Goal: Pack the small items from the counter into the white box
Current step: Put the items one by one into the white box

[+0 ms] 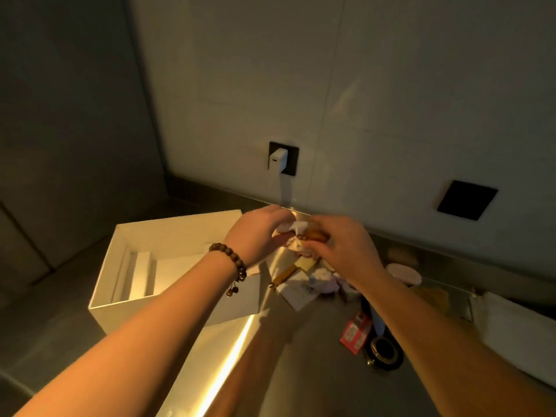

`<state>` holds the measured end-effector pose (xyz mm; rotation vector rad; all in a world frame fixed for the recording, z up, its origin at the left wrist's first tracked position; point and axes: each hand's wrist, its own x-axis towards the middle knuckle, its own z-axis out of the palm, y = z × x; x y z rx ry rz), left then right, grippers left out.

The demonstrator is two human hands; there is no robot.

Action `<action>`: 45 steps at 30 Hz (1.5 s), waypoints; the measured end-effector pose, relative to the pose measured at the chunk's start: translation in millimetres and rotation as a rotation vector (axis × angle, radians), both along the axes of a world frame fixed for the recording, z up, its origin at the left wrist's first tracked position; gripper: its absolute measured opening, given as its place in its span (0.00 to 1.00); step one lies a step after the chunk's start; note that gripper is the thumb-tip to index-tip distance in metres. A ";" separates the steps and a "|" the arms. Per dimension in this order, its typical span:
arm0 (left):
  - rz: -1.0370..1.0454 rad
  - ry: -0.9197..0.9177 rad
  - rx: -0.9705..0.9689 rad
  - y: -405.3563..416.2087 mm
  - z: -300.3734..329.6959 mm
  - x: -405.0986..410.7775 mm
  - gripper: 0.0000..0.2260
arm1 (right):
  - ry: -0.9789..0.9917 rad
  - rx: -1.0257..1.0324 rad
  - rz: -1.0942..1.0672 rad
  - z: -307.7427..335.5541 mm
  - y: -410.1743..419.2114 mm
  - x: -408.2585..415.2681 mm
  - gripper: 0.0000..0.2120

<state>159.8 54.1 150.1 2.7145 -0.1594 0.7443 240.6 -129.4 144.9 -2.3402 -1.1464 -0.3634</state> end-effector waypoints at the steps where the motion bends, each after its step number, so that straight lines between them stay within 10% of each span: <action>1: 0.011 -0.015 0.013 10.1 9.3 -4.9 0.10 | -0.021 -0.007 0.023 5.9 13.6 -0.7 0.20; 8: 0.163 -0.080 -0.061 82.6 40.6 -49.1 0.13 | -0.034 0.019 0.186 31.0 108.5 -13.7 0.11; 17: 0.397 0.051 -0.313 168.3 -4.3 -94.4 0.12 | 0.440 0.161 0.242 -15.4 192.9 -41.7 0.07; 31: 0.444 0.536 -0.222 227.2 -81.8 -48.7 0.12 | 0.901 -0.284 0.069 -97.9 266.4 -34.5 0.04; 45: 0.392 0.960 0.232 216.0 -134.2 -52.0 0.46 | 0.240 -0.793 0.469 -119.5 265.8 -23.7 0.49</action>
